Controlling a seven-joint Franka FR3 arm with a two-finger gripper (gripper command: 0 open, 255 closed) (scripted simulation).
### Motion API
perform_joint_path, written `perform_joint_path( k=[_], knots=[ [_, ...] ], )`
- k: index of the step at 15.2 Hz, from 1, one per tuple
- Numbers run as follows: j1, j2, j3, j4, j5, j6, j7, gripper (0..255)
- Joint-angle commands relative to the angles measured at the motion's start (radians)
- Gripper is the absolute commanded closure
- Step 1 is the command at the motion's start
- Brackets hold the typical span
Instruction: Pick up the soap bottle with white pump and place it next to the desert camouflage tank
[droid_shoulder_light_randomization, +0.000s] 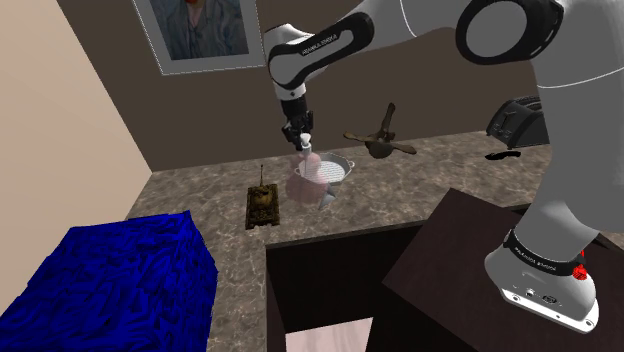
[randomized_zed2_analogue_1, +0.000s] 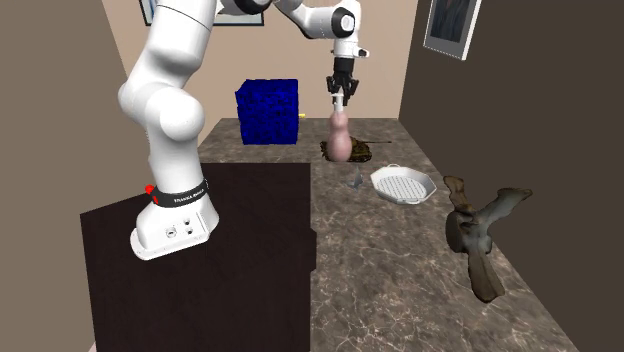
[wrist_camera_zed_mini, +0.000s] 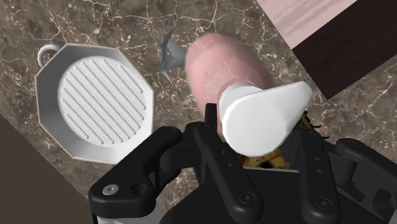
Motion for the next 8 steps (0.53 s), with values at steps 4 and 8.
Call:
perform_joint_path(
  k=[4, 8],
  knots=[
    [0.001, 0.025, 0.001, -0.03, 0.0, 0.057, 0.003, 255],
    [0.0, 0.045, 0.001, -0.052, 0.0, 0.099, 0.004, 255]
  ],
)
